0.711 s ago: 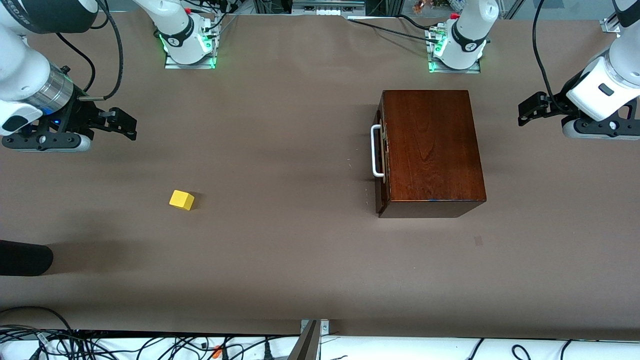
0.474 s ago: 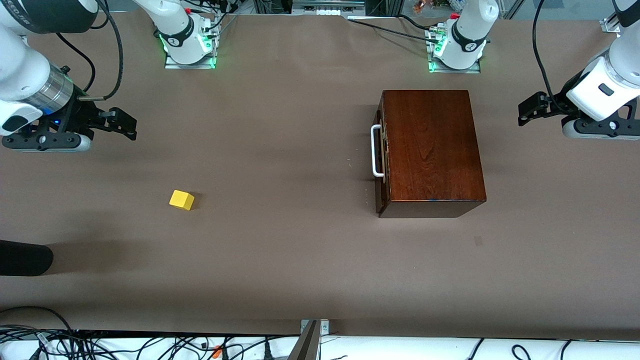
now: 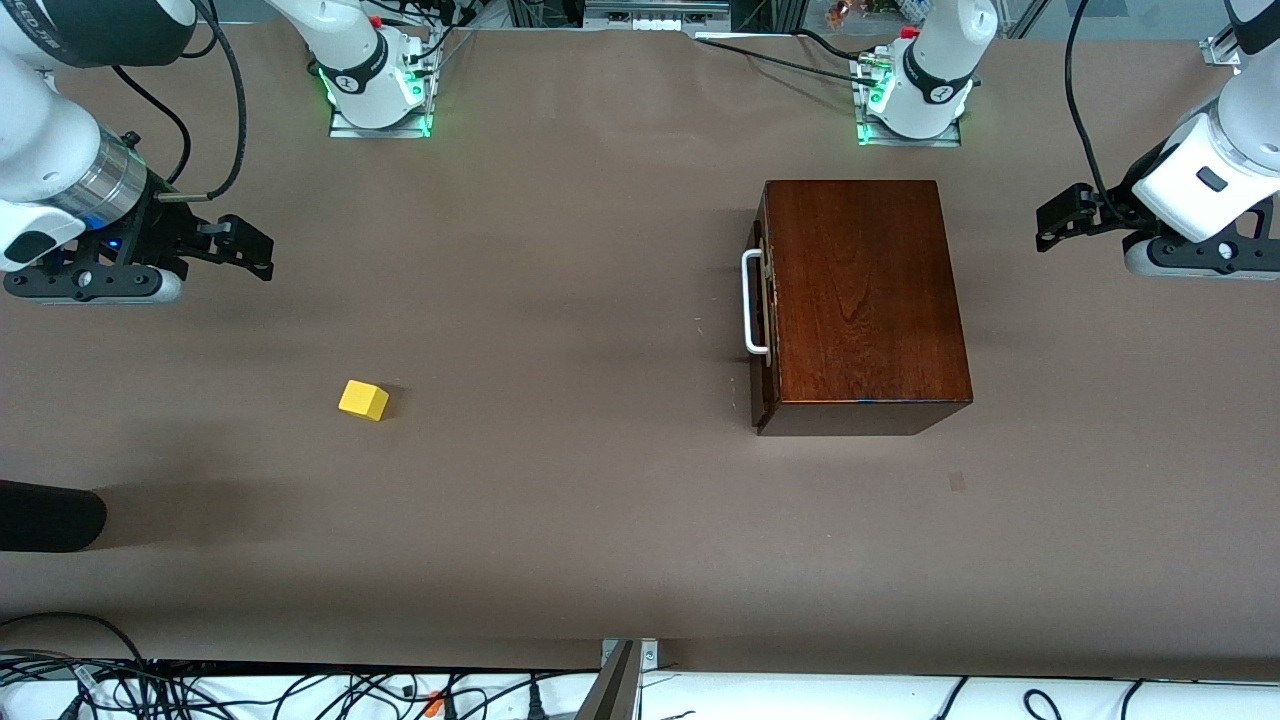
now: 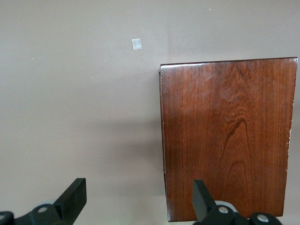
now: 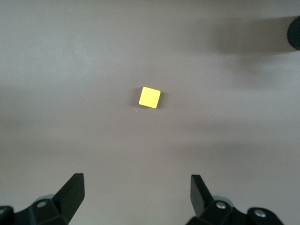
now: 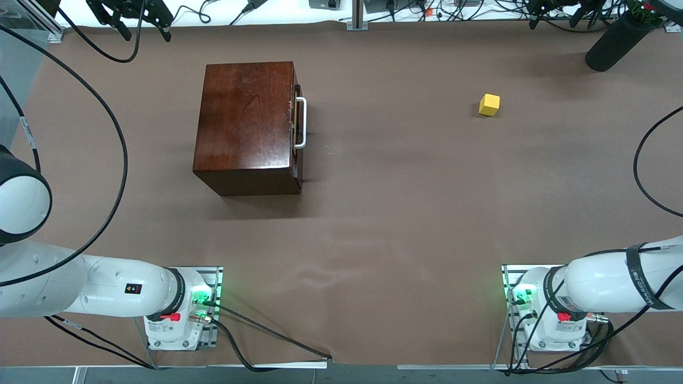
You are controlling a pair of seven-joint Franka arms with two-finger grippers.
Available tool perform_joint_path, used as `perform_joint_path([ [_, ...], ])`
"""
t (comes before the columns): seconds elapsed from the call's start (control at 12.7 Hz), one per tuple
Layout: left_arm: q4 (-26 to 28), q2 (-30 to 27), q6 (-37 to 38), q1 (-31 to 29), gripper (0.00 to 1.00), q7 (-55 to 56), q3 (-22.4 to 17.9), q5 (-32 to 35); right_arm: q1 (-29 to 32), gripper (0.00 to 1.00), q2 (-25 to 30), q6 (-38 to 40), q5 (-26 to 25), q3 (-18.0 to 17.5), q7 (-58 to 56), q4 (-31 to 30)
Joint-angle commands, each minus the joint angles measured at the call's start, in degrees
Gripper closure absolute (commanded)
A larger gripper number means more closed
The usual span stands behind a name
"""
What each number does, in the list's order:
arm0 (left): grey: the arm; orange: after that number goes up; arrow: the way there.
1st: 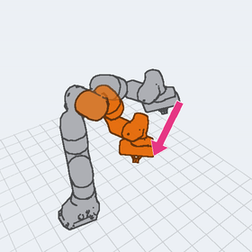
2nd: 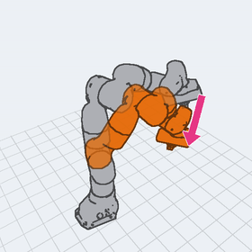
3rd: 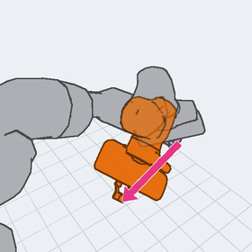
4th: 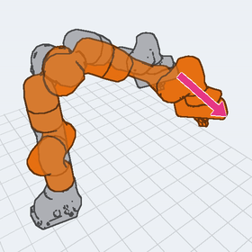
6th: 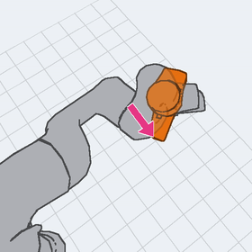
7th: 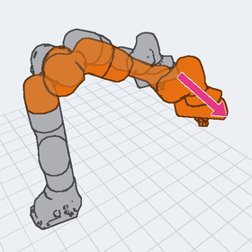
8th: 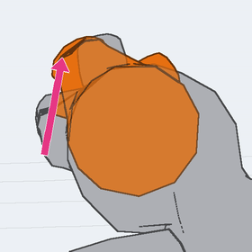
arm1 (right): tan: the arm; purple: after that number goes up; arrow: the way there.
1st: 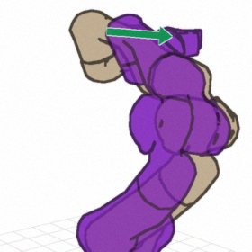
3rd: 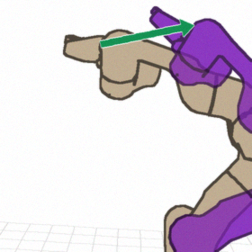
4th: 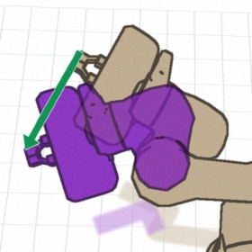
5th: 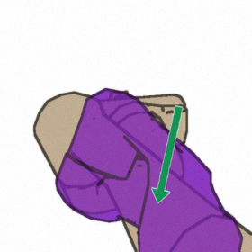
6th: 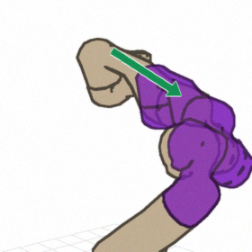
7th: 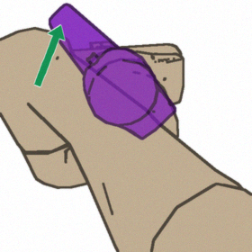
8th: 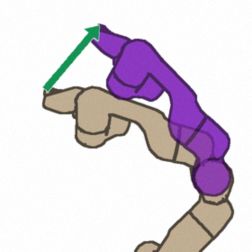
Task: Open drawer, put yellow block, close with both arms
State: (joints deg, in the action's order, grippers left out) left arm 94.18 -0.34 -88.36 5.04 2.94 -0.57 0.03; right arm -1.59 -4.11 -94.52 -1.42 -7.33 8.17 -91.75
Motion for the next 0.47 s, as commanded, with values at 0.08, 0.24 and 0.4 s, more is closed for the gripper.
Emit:
perform_joint_path([
  [0.08, -0.8, 0.3, 1.8, 0.2, 0.0, 0.3, 0.0, -0.9, 0.5, 0.0, -0.7, 0.4, 1.0, -0.2, 0.2, 1.4],
  [0.24, -0.8, 0.8, 3.5, 0.3, 0.0, -0.2, 0.8, -1.1, 0.5, 0.0, -0.6, 0.4, 1.1, -0.2, 0.2, 1.4],
  [0.4, -0.8, 1.4, 5.4, 0.3, 0.0, 0.2, 4.3, -1.1, 0.5, 0.0, -0.6, 0.4, 1.0, -0.2, 0.2, 1.4],
])
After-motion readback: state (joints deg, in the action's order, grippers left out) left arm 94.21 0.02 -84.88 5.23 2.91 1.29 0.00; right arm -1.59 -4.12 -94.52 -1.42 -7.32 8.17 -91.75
